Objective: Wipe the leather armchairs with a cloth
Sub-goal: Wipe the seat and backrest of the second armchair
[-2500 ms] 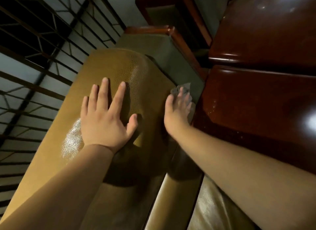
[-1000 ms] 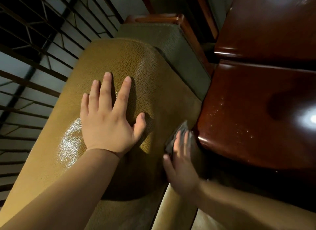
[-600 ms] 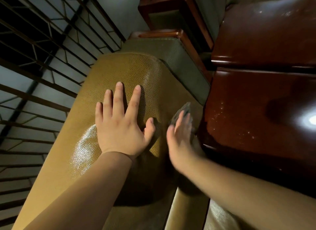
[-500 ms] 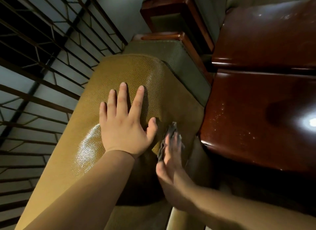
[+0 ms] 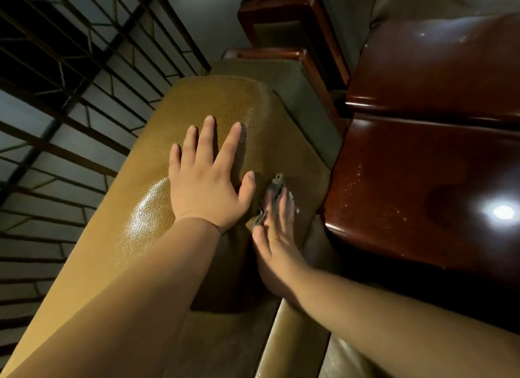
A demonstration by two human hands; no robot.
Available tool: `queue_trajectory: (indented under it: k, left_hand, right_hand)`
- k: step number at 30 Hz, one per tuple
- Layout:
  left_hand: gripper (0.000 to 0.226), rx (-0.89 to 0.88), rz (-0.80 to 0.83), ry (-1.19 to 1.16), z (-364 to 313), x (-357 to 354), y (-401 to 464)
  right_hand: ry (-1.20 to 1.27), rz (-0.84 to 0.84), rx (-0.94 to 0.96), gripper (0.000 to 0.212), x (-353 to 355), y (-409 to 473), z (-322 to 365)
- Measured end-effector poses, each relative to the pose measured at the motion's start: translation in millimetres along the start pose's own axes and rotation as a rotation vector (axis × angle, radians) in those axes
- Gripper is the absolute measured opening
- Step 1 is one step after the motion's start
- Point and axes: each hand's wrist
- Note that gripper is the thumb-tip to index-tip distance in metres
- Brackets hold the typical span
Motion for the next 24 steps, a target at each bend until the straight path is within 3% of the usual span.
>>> queue_trajectory:
  k: [2, 6, 7, 9, 11, 13, 16, 20, 22, 24]
  left_hand:
    - [0.077, 0.009, 0.011, -0.006, 0, 2, 2]
    - [0.075, 0.022, 0.073, -0.019, 1, 7, 4]
    - [0.074, 0.027, 0.097, -0.042, 0, 9, 6]
    - [0.068, 0.024, 0.157, -0.132, 0, 19, 4]
    - [0.064, -0.003, 0.228, -0.194, 7, 33, -18]
    - [0.064, -0.028, 0.281, -0.194, 16, 46, -68]
    - [0.066, 0.003, 0.29, -0.176, 24, 54, -139]
    - [0.07, 0.048, 0.213, -0.076, 21, 40, -147]
    - [0.071, 0.034, 0.174, -0.06, 22, 33, -147]
    - [0.069, 0.014, 0.149, -0.082, 27, 28, -151]
  right_hand:
    - [-0.068, -0.081, -0.048, 0.065, 12, 29, 9]
    - [-0.064, -0.091, -0.411, 0.064, 25, 77, 44]
    - [-0.053, -0.118, -0.371, 0.062, 22, 66, 49]
    - [-0.058, -0.097, -0.119, 0.061, 2, 14, 47]
    - [-0.206, 0.124, 0.1, 0.068, -18, -57, 38]
    - [-0.293, 0.216, 0.036, 0.075, -18, -71, 37]
    - [-0.32, 0.073, -0.065, 0.068, 5, -14, 64]
    - [-0.133, -0.045, -0.2, 0.063, 20, 27, 93]
    - [-0.109, -0.043, -0.115, 0.063, -6, -16, 88]
    - [-0.126, 0.074, -0.005, 0.065, -27, -79, 73]
Point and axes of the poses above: each hand's wrist, its own y-axis towards the middle knuckle, its own x-axis out of the back of the hand, z = x × y, and after that the axes turned 11 degrees about -x, right-handed
